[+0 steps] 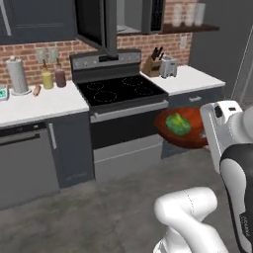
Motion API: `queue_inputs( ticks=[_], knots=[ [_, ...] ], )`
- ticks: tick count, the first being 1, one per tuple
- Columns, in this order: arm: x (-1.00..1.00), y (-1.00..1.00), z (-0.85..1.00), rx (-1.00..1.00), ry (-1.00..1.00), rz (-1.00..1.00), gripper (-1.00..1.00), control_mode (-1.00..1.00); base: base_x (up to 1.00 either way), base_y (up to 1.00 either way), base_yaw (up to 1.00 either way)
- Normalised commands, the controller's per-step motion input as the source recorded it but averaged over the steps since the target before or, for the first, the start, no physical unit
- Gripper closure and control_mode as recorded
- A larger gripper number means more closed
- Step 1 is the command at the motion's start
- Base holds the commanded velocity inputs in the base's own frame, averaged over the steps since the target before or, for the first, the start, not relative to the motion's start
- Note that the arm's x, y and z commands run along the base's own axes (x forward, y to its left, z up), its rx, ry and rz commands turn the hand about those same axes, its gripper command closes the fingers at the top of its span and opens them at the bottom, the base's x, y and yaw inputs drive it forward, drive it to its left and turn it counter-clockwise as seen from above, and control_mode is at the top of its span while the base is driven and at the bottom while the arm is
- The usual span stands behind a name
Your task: Pick the broccoli from the sink and place it in the bowl. Then pick the bowl and place it in the microwave. Then close the microwave door and press the start button.
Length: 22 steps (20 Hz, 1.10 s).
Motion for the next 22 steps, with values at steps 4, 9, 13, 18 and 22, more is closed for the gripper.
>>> queue_inputs(
  ticks=[4, 9, 13, 18, 22],
  knots=[
    [0.0, 0.0, 0.0, 0.0, 0.0, 0.0, 1.0, 1.0, 0.19, -0.97, 0.57],
    [0.0, 0.0, 0.0, 0.0, 0.0, 0.0, 1.0, 1.0, 0.3, -1.0, 0.46],
    [0.0, 0.0, 0.0, 0.0, 0.0, 0.0, 1.0, 1.0, 0.63, -1.0, 0.38],
    [0.0, 0.0, 0.0, 0.0, 0.0, 0.0, 1.0, 1.0, 1.0, -0.93, 0.28],
    [0.0, 0.0, 0.0, 0.0, 0.0, 0.0, 1.0, 1.0, 1.0, -0.98, 0.29]
  ],
)
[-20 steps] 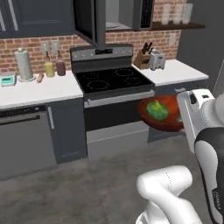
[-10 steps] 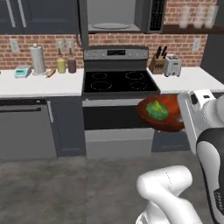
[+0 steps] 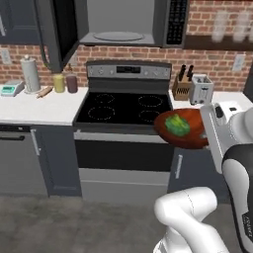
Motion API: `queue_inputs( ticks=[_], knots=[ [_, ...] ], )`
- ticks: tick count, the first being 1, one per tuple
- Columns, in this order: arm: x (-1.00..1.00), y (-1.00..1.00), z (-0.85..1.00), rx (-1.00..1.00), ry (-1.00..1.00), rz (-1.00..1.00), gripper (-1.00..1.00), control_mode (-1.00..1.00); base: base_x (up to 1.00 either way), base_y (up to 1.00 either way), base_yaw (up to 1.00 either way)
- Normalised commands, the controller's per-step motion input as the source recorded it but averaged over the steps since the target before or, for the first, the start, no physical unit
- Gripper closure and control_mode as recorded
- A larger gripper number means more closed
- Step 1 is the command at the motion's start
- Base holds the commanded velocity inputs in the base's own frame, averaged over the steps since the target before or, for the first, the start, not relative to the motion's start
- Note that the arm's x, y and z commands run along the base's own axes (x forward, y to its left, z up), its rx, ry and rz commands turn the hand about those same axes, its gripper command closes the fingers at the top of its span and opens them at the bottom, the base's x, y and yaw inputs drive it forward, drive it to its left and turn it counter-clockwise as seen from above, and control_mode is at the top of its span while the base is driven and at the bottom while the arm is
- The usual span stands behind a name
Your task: Pick the broccoli from the sink and place it in the bowl. Then pick the bowl and place it in the microwave. Then close the microwave door and press the start button.
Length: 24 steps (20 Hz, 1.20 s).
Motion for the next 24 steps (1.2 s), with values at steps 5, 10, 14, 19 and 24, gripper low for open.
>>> queue_inputs(
  ticks=[5, 10, 14, 19, 24],
  knots=[
    [0.0, 0.0, 0.0, 0.0, 0.0, 0.0, 1.0, 1.0, 0.98, -0.47, 0.23],
    [0.0, 0.0, 0.0, 0.0, 0.0, 0.0, 1.0, 1.0, 0.69, 0.19, 0.12],
    [0.0, 0.0, 0.0, 0.0, 0.0, 0.0, 1.0, 1.0, 0.66, 0.03, 0.09],
    [0.0, 0.0, 0.0, 0.0, 0.0, 0.0, 1.0, 1.0, 0.2, 0.27, 0.16],
    [0.0, 0.0, 0.0, 0.0, 0.0, 0.0, 1.0, 1.0, 0.1, 0.48, 0.2]
  ],
)
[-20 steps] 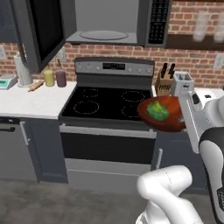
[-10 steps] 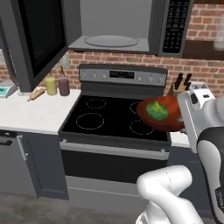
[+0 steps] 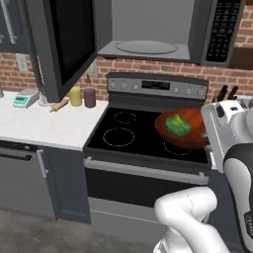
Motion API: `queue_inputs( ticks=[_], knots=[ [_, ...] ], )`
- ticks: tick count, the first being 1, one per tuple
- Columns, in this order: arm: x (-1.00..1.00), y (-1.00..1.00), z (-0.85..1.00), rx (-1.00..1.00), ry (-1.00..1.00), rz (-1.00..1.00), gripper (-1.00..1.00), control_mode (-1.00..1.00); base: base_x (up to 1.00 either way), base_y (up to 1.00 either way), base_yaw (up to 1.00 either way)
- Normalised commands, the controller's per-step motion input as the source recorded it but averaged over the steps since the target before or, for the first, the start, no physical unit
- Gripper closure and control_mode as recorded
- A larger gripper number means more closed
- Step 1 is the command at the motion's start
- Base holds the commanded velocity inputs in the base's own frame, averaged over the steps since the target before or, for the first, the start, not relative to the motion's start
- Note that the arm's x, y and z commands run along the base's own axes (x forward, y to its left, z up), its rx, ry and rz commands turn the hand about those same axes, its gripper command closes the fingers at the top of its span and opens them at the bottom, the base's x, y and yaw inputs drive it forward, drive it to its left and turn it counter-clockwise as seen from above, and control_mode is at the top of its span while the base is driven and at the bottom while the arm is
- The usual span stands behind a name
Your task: Pick the broccoli from the sink and place it in the bowl. Then pick the bowl and place it in the microwave. Then close the microwave door and press the start button.
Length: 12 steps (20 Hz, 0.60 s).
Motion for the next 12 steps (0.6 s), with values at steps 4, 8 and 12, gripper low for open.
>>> queue_inputs(
  ticks=[4, 8, 12],
  knots=[
    [0.0, 0.0, 0.0, 0.0, 0.0, 0.0, 1.0, 1.0, 0.26, 0.19, 0.2],
    [0.0, 0.0, 0.0, 0.0, 0.0, 0.0, 1.0, 1.0, 0.51, 0.05, 0.15],
    [0.0, 0.0, 0.0, 0.0, 0.0, 0.0, 1.0, 1.0, 0.64, 0.01, 0.14]
  ],
)
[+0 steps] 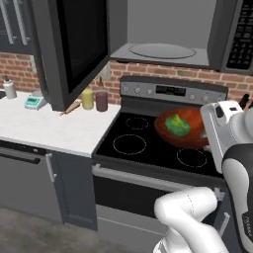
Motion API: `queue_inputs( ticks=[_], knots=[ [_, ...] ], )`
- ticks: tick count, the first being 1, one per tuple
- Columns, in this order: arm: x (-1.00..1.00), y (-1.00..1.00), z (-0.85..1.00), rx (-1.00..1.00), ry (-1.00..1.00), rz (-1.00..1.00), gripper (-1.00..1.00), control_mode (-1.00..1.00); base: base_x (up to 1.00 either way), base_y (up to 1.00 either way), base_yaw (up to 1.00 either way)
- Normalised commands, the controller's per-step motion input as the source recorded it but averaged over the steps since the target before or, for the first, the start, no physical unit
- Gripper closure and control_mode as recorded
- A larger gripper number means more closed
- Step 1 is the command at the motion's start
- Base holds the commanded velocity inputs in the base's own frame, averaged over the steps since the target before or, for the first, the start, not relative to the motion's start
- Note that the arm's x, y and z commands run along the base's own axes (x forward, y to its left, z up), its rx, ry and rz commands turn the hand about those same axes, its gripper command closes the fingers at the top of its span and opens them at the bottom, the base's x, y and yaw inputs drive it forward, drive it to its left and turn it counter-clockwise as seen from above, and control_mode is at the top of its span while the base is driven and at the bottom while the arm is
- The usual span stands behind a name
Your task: Pick the broccoli from the sink and place it in the bowl. Then pick the bowl and place it in the microwave. Then close the microwave door and press the start button.
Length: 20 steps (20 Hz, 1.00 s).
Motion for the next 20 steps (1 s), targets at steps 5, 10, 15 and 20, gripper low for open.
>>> queue_inputs(
  ticks=[5, 10, 15, 20],
  knots=[
    [0.0, 0.0, 0.0, 0.0, 0.0, 0.0, 1.0, 1.0, 0.75, 0.22, 0.07],
    [0.0, 0.0, 0.0, 0.0, 0.0, 0.0, 1.0, 1.0, 0.57, 0.35, 0.02],
    [0.0, 0.0, 0.0, 0.0, 0.0, 0.0, 1.0, 1.0, 0.32, 0.09, 0.24],
    [0.0, 0.0, 0.0, 0.0, 0.0, 0.0, 1.0, 1.0, 0.19, 0.0, 0.37]
  ],
)
